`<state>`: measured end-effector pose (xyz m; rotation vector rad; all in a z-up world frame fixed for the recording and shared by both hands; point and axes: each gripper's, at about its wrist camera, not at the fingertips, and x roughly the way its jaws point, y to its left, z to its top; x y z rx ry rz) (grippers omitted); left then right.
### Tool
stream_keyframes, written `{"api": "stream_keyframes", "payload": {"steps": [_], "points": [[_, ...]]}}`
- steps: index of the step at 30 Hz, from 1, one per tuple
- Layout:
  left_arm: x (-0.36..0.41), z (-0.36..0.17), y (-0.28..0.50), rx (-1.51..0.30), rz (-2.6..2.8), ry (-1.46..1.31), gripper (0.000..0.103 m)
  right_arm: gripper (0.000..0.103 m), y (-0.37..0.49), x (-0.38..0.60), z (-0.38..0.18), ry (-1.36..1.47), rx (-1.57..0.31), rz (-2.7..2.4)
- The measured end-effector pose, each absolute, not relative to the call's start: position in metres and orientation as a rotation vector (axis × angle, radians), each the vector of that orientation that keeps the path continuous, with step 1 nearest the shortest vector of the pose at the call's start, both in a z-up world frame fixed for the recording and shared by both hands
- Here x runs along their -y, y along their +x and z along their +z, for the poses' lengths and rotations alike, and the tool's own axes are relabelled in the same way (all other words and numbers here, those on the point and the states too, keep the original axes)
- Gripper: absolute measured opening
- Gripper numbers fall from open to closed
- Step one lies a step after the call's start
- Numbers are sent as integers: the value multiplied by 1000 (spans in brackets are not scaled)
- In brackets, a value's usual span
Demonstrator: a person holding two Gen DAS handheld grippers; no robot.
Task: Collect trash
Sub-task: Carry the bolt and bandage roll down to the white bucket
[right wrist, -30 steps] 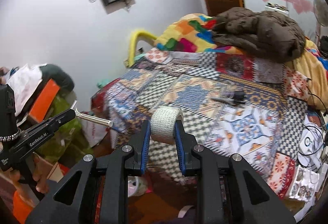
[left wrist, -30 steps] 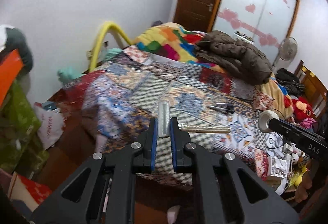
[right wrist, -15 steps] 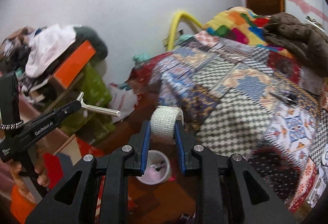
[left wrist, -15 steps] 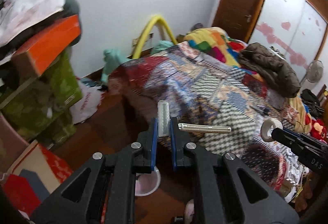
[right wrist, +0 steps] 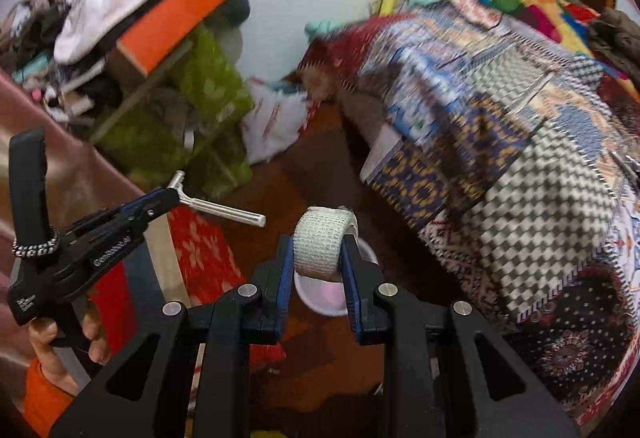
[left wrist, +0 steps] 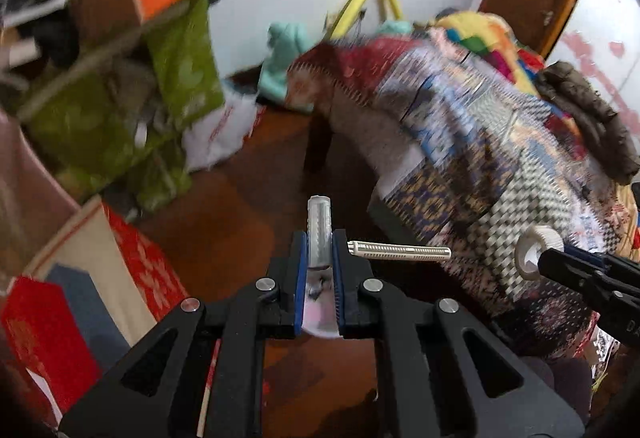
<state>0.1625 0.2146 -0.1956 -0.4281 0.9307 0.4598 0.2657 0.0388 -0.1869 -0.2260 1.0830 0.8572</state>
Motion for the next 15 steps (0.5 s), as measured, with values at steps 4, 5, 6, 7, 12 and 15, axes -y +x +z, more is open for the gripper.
{"api": "stream_keyframes", "payload": {"steps": [4, 5, 6, 7, 12, 15], "points": [[-220, -237, 163, -1019, 465, -451, 11, 22, 265, -59, -212, -268, -1145, 873], [-219, -247, 165, -1046, 468, -447, 11, 22, 265, -64, -219, -279, -1158, 872], [-218, -254, 167, -1064, 470, -441, 11, 22, 266, -69, -228, -293, -1177, 872], [-218, -264, 169, -1090, 475, -431, 11, 22, 267, -73, -234, -302, -1196, 873], [-215, -299, 179, -1174, 470, -425, 11, 22, 275, -91, -263, -335, -1267, 865], [-213, -317, 188, -1217, 461, -436, 11, 22, 282, -97, -278, -346, -1315, 852]]}}
